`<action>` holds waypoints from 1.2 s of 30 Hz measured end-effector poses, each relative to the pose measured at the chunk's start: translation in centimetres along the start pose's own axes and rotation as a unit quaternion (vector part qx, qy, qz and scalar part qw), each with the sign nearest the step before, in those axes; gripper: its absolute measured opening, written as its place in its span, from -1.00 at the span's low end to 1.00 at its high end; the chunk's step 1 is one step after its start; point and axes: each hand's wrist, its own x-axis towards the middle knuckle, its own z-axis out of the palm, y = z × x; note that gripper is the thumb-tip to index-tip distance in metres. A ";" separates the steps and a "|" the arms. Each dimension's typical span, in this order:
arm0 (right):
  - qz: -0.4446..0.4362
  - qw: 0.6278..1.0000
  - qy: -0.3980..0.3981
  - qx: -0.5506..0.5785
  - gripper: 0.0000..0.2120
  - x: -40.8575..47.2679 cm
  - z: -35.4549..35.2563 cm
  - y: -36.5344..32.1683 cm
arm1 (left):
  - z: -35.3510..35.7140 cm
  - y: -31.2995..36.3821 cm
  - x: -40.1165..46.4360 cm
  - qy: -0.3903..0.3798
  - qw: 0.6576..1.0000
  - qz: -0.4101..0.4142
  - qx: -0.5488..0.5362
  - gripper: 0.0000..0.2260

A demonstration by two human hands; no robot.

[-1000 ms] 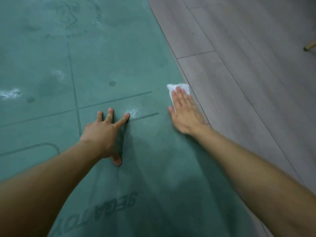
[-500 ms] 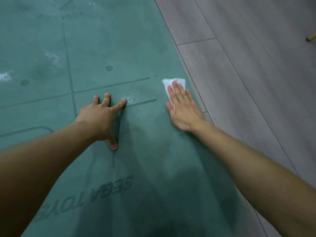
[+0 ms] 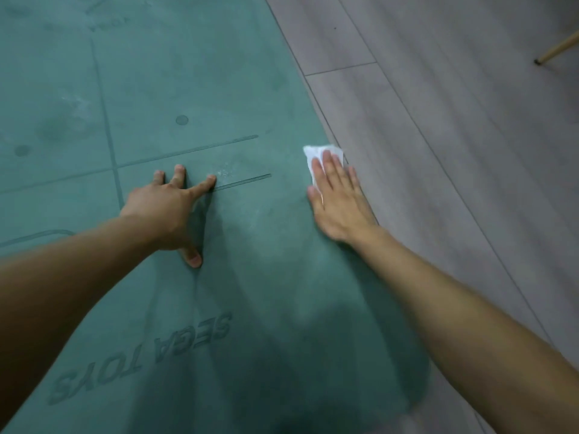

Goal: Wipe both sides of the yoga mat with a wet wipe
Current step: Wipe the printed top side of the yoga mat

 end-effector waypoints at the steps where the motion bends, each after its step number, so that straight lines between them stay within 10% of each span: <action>1: 0.012 1.000 0.011 0.012 -0.37 1.3 -0.2 0.5 | -0.1 0.0 0.0 0.000 1.000 0.000 0.002 0.53; 11: -0.245 0.968 -0.042 0.030 -0.39 -15.5 4.0 -10.1 | -0.8 0.2 -0.5 0.001 1.000 0.007 -0.001 0.52; 20: 0.065 0.997 0.033 0.038 -0.36 4.9 1.0 -6.6 | 2.6 -4.8 -5.5 0.007 0.998 0.034 -0.048 0.42; 27: -0.301 0.953 -0.030 0.001 -0.37 -4.2 3.6 -18.6 | 5.4 -9.8 -7.9 -0.023 0.997 -0.015 -0.077 0.53; 33: 0.037 0.999 -0.011 -0.002 -0.37 8.3 -1.2 -6.1 | 6.0 -9.7 -7.9 -0.004 0.995 -0.024 -0.093 0.51; 36: -0.036 0.998 0.043 -0.023 -0.34 6.7 0.4 -12.6 | 6.3 -10.0 -7.7 -0.001 0.995 -0.023 -0.095 0.52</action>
